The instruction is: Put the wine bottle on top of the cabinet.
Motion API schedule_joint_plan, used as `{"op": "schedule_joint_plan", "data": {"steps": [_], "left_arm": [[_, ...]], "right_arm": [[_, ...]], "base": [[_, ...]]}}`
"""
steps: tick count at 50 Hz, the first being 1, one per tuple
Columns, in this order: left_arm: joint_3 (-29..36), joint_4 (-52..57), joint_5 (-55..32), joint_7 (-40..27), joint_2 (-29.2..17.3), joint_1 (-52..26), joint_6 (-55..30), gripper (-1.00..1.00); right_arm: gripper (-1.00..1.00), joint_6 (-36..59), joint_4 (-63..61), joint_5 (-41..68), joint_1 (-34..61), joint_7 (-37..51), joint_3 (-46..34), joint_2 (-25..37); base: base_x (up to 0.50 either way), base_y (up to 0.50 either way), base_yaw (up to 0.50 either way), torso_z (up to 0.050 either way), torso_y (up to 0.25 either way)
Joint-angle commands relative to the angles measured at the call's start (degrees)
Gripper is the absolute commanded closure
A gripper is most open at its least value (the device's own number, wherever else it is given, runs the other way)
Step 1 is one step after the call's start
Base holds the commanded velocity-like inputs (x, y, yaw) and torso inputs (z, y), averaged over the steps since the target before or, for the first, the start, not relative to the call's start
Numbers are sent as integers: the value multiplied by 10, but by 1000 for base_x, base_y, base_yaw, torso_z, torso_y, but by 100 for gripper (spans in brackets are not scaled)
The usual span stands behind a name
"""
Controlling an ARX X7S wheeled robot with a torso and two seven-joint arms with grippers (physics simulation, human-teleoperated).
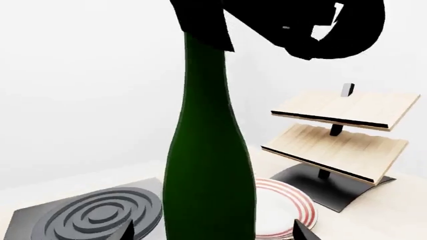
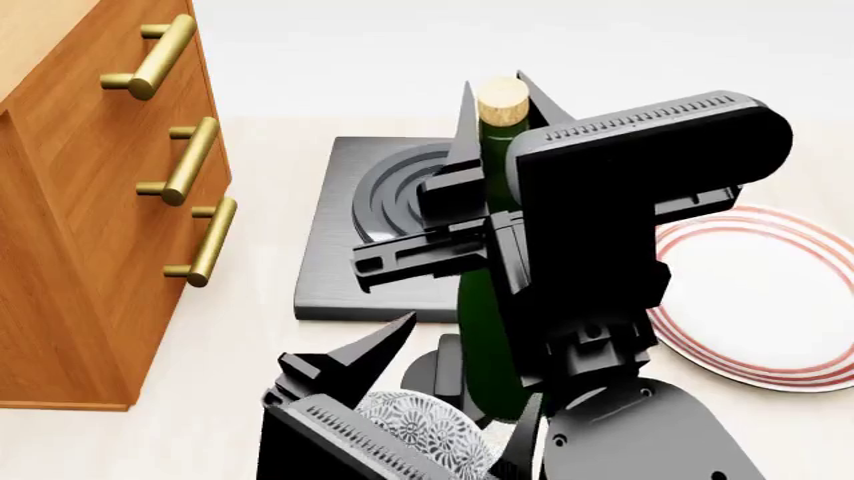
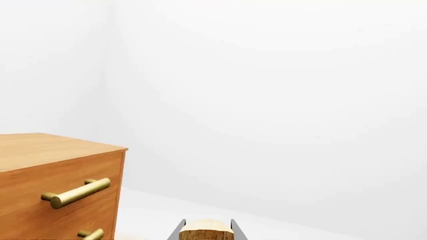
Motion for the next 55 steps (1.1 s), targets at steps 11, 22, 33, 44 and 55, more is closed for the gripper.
{"op": "schedule_joint_plan", "data": {"steps": [11, 22, 33, 44, 55], "left_arm": [[-32, -125, -23, 79, 63, -13, 66, -100], [-9, -170, 4, 78, 83, -27, 59, -100], [-7, -197, -9, 91, 99, -39, 68, -100], [-3, -202, -21, 95, 101, -40, 78, -100], [3, -198, -23, 86, 96, -37, 84, 100]], "right_arm": [[100, 13, -32, -6, 0, -10, 25, -6], [100, 32, -53, 10, 11, -3, 33, -5], [100, 30, -52, 13, 11, -3, 34, -2], [100, 21, -50, 12, 1, 0, 31, -1], [100, 10, -42, 9, -6, -1, 26, 1]], "base": [[0, 0, 0, 0, 1], [0, 0, 0, 0, 1], [0, 0, 0, 0, 0], [0, 0, 0, 0, 1], [0, 0, 0, 1, 1]]}}
